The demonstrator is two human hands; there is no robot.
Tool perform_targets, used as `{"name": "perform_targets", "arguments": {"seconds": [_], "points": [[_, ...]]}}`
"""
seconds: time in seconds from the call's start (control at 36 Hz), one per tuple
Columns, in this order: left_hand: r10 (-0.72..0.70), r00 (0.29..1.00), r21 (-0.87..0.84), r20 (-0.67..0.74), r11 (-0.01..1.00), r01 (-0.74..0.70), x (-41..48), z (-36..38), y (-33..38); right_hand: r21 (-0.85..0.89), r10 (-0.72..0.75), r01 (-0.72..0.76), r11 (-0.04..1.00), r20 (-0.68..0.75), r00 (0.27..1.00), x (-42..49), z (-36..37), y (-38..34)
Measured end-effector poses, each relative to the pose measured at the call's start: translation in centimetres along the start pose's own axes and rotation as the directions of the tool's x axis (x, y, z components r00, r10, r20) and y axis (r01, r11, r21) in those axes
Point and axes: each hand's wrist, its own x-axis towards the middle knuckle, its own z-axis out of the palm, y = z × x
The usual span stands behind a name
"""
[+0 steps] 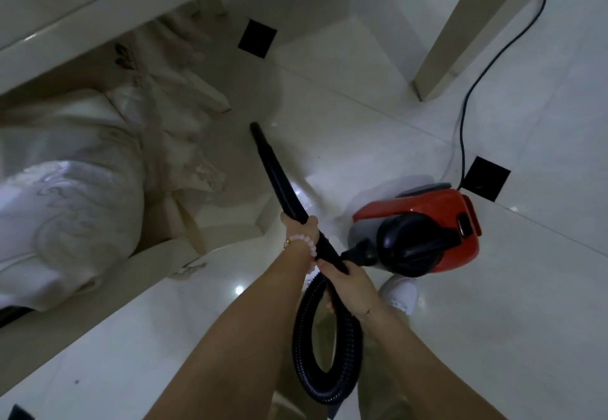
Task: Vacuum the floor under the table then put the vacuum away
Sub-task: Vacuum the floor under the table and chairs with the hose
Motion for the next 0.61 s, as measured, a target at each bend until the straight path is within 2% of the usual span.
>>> {"name": "perform_targets", "arguments": {"seconds": [0.08, 0.19, 0.36, 0.53, 0.61], "points": [[-0.061, 0.997, -0.053, 0.041, 0.997, 0.063, -0.6, -0.7, -0.8, -0.027, 0.006, -0.006, 1.0, 0.003, 1.0, -0.3, 0.2, 0.5], [-0.014, 0.987, -0.01, 0.161, 1.0, 0.016, -0.9, -0.3, -1.5, -0.015, 0.01, -0.01, 1.0, -0.02, 1.0, -0.8, 0.3, 1.2], [0.033, 0.924, 0.077, 0.382, 0.995, -0.068, -2.4, 0.5, -1.2, 0.082, -0.048, 0.053, 0.995, -0.061, 0.997, -2.1, 0.4, 2.4], [0.128, 0.9, 0.096, 0.416, 0.978, -0.184, -3.4, 1.4, -0.7, 0.114, -0.062, 0.072, 0.991, -0.091, 0.994, -2.5, 0.1, 2.6], [0.143, 0.906, 0.085, 0.397, 0.978, -0.191, -3.4, 1.4, -0.2, 0.1, -0.074, 0.082, 0.992, -0.082, 0.994, -2.3, -0.2, 2.2]]}}
